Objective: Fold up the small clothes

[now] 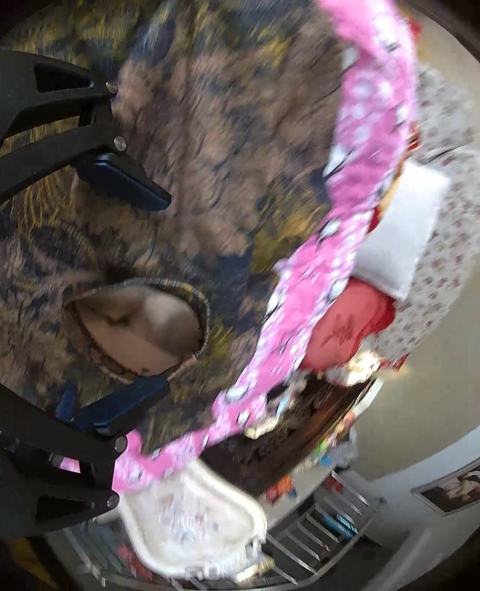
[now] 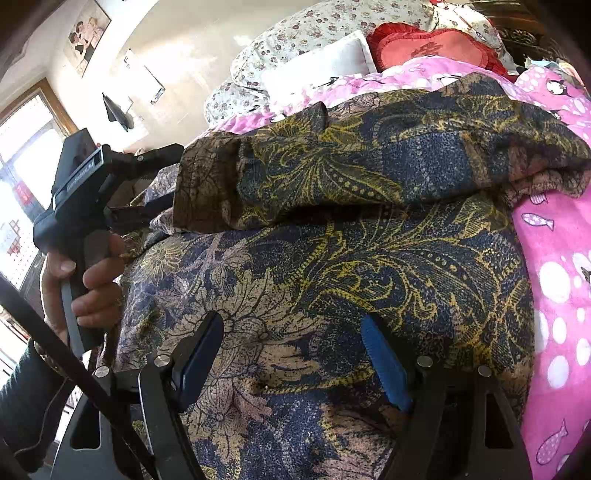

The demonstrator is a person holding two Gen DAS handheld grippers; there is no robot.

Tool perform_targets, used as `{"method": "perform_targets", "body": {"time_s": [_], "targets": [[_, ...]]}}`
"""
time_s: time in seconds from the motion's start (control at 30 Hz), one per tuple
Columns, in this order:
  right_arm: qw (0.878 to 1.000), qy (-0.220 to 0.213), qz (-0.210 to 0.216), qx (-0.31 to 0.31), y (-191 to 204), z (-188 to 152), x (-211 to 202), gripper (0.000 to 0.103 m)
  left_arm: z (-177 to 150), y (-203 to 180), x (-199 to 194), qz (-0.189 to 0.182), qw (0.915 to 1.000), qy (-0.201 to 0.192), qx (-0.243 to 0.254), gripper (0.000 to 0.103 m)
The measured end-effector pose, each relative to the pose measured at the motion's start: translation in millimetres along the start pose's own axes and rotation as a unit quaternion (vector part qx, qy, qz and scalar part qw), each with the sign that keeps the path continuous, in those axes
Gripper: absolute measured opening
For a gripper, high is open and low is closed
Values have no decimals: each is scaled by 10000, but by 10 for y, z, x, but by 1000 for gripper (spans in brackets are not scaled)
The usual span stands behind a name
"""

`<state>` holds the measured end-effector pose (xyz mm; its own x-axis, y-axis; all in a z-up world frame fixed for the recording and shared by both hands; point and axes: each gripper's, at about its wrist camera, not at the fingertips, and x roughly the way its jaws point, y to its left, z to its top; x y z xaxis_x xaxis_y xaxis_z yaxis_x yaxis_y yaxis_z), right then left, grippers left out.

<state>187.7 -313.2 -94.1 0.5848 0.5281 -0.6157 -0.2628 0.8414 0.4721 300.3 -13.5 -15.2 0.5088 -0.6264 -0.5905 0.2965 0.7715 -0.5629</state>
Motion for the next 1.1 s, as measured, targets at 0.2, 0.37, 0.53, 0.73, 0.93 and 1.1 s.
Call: {"method": "perform_targets", "body": {"time_s": [0.2,0.37,0.53,0.73,0.93,1.1], "targets": [[10000,14,-40,-28,31,-3,14,82,-59,-157,91,-262,9985,258,413,92],[10000,33,-74,-58,62,-7,50,82,-89,-337,-68,-69,9962,-283,822,92],[9999,48,-91,-80,70,-7,63,82,-117,-265,132,96,9965,113,817,95],[9999,52,-92,-91,67,-8,80,82,-189,-357,266,389,9928,231,1107,94],[9999,50,-92,-91,65,-8,78,82,-182,-501,330,1371,9780,221,1559,13],[9999,24,-79,-71,57,-8,68,82,-46,-720,84,1117,9821,-96,1515,4]]}}
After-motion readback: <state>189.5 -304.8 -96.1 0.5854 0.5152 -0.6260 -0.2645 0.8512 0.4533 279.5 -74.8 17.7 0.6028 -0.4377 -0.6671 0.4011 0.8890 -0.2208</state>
